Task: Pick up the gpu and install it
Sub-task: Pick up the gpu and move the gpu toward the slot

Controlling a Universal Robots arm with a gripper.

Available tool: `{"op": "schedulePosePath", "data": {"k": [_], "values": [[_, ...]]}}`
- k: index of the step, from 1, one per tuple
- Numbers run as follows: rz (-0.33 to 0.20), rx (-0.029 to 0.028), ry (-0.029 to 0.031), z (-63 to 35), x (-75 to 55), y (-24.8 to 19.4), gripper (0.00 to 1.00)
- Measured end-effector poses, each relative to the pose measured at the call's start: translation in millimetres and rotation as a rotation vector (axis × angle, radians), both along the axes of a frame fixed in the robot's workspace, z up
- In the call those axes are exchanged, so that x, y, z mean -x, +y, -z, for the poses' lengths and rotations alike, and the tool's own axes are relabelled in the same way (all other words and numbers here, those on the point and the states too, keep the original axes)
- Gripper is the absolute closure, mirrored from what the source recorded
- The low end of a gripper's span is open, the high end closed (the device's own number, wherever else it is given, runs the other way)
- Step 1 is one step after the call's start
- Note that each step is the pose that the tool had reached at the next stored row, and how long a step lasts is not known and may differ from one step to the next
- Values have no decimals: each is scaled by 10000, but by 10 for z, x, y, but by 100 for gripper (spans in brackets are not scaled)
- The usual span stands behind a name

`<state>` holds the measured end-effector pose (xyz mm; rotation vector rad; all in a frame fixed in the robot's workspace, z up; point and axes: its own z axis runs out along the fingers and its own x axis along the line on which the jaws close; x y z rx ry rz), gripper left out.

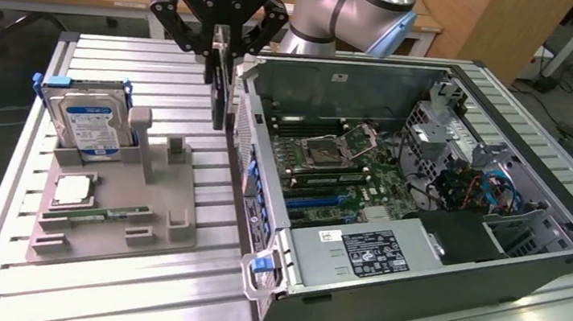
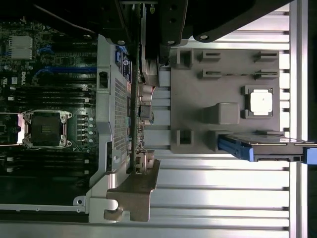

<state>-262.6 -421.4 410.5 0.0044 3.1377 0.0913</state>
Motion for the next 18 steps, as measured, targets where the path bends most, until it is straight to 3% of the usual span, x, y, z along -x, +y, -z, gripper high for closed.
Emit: {"op": "schedulePosePath", "data": {"k": [18], "values": [[0,0,0,3,-165,0,74]]}}
